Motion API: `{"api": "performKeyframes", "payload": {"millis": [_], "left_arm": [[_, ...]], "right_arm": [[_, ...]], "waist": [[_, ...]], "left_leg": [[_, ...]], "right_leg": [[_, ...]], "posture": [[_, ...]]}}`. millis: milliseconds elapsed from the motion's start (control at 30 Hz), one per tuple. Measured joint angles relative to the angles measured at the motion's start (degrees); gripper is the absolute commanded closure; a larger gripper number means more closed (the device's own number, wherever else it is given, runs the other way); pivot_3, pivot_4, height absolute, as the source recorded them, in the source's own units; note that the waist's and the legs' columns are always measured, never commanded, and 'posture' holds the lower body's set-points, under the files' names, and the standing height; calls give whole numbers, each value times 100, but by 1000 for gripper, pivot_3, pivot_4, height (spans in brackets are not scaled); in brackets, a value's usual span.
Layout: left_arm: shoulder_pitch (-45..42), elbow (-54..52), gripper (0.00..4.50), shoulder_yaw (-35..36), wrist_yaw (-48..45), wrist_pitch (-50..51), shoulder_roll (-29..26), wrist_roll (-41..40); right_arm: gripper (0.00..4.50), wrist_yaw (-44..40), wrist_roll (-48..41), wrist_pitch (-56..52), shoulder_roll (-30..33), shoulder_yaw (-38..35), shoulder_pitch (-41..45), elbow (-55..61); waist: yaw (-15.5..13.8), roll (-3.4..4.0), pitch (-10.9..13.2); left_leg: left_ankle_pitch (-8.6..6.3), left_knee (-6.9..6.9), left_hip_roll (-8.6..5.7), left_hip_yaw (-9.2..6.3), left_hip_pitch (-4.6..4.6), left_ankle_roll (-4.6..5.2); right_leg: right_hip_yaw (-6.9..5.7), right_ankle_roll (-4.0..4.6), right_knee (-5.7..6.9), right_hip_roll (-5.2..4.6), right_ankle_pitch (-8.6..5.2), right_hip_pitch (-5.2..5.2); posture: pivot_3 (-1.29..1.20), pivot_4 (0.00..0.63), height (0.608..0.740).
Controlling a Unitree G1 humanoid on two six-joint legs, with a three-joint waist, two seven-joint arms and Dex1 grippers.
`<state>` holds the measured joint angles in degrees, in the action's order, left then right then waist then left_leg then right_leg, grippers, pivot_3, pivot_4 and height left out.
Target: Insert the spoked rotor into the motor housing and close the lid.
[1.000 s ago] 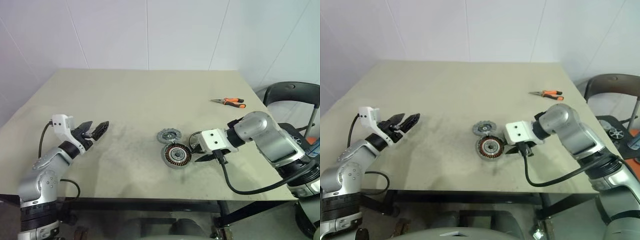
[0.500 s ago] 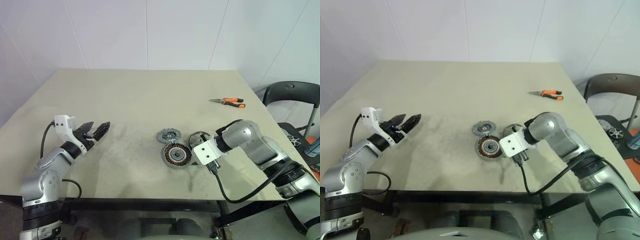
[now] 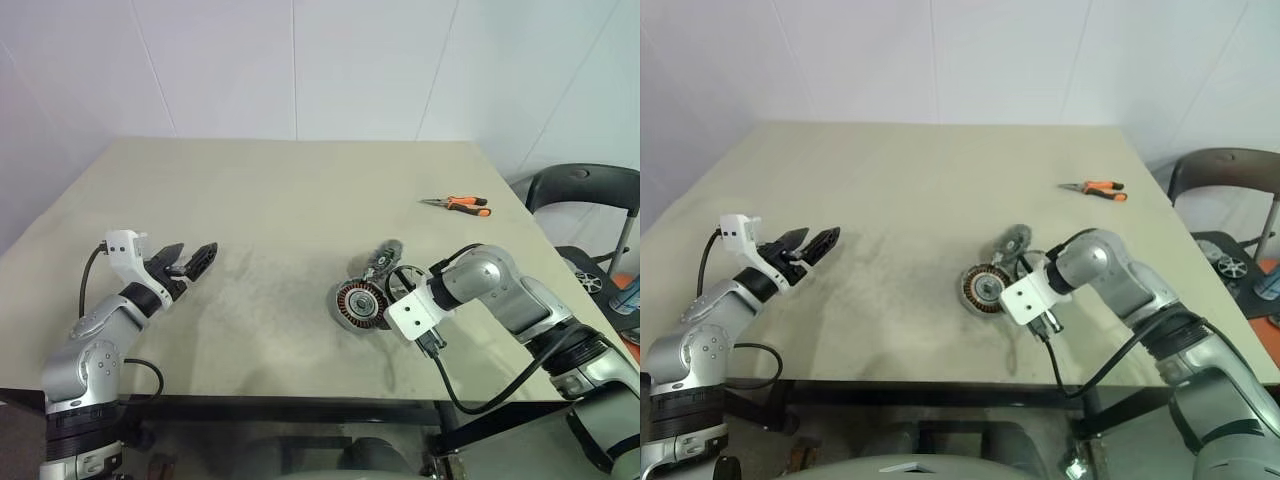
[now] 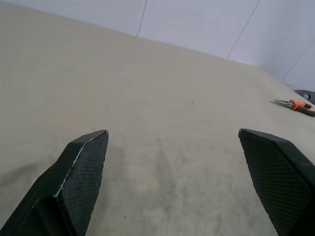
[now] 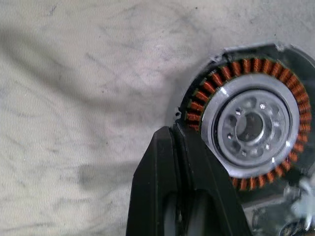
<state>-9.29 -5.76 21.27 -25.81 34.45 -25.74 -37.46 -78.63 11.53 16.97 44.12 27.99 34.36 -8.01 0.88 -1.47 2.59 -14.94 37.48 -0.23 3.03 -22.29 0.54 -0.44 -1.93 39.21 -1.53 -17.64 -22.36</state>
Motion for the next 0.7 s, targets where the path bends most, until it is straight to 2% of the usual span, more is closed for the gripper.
{"api": "performKeyframes", "payload": {"millis": [467, 700], "left_arm": [[-62, 114, 0, -6, 2, -6, 30, 58], [-70, 121, 0, -6, 2, -33, 58, 67]], "right_arm": [[4452, -238, 6, -40, 74, -2, 80, 7], [4452, -614, -131, -6, 554, -4, -15, 203]], "waist": [[-30, 0, 0], [-41, 0, 0]], "left_leg": [[0, -1, 0, -1, -1, -1], [-1, -2, -2, -1, -4, 1]], "right_leg": [[0, 0, 0, -1, 0, -1], [-1, 1, -5, -3, 0, -2]], "posture": [[0, 0, 740], [0, 0, 740]]}}
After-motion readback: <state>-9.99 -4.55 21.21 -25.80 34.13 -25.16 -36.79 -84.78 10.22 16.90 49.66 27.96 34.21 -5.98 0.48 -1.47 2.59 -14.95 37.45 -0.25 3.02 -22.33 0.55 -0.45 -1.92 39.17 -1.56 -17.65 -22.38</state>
